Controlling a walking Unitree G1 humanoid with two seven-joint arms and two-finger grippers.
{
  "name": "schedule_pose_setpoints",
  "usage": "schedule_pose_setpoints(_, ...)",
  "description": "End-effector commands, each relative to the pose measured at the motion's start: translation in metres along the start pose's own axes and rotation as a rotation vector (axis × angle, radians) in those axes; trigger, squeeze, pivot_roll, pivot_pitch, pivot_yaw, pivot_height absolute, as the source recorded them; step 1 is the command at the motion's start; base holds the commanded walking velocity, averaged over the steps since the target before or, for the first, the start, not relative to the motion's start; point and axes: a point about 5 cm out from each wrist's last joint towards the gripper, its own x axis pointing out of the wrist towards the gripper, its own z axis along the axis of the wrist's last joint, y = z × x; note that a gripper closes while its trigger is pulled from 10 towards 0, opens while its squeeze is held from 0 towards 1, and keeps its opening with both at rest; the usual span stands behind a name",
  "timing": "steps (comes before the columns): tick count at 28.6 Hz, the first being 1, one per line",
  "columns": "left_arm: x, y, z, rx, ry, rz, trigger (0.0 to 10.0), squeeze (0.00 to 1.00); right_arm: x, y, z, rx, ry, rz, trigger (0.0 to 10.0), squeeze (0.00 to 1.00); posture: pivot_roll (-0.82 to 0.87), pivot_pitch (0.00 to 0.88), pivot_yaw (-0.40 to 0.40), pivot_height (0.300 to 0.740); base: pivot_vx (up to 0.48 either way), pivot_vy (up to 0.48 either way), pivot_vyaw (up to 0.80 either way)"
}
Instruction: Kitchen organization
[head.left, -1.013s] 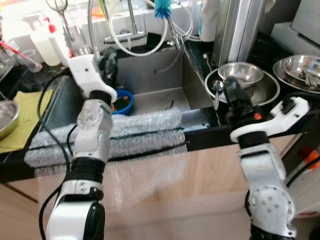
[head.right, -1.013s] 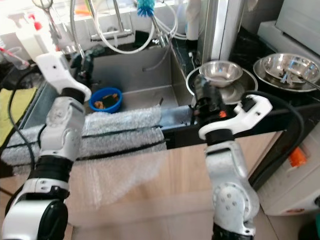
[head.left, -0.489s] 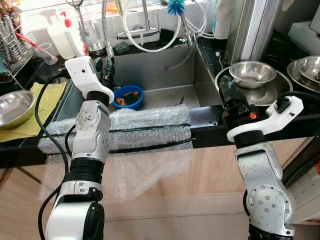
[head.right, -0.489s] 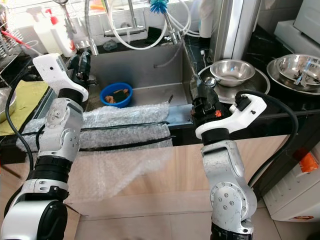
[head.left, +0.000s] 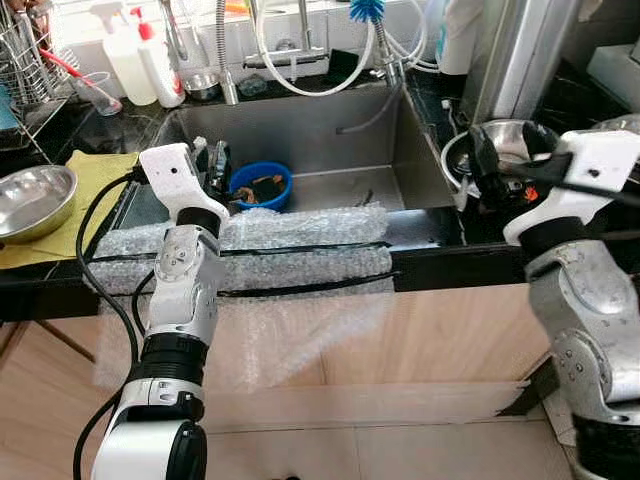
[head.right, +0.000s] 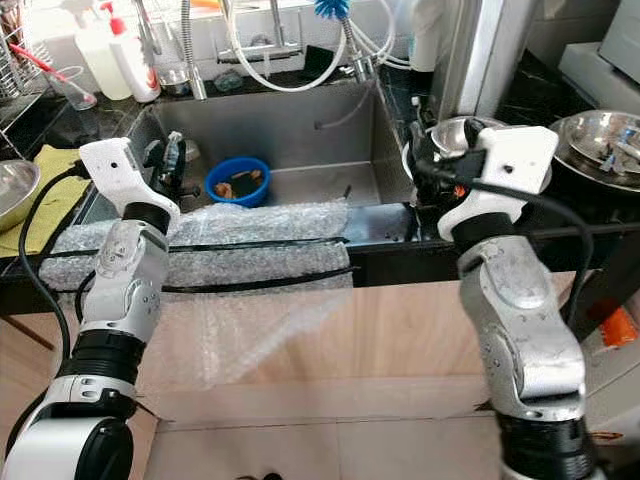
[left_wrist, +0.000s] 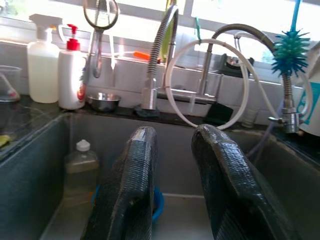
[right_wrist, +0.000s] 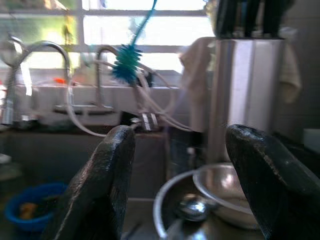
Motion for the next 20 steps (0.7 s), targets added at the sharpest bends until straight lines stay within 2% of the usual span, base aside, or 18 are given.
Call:
schedule_pose_setpoints(1, -0.003, 0.009, 0.002, 0.052, -0.012, 0.003, 10.0, 0.0, 0.0, -0.01, -0.001, -0.014, -0.007, -0.055, 10.0, 0.0, -0.11, 0.061, 0.099, 0.74, 0.0, 0.0, 0.0)
schedule_pose_setpoints(5, -0.002, 0.013, 0.004, 0.064, -0.016, 0.01, 10.0, 0.0, -0.001, -0.008, -0.003, 0.009, -0.008, -0.073, 10.0, 0.0, -0.11, 0.051, 0.104, 0.74, 0.0, 0.0, 0.0)
schedule_pose_setpoints(10, 0.0, 0.01, 0.005, 0.061, -0.023, 0.001, 10.0, 0.0, -0.001, 0.001, -0.006, 0.032, -0.013, -0.062, 10.0, 0.0, -0.11, 0.041, 0.109, 0.74, 0.0, 0.0, 0.0)
schedule_pose_setpoints(20, 0.001, 0.005, 0.004, 0.058, -0.026, -0.021, 10.0, 0.0, -0.002, 0.01, -0.009, 0.076, -0.021, -0.058, 10.0, 0.0, -0.1, 0.02, 0.116, 0.74, 0.26, 0.0, 0.0)
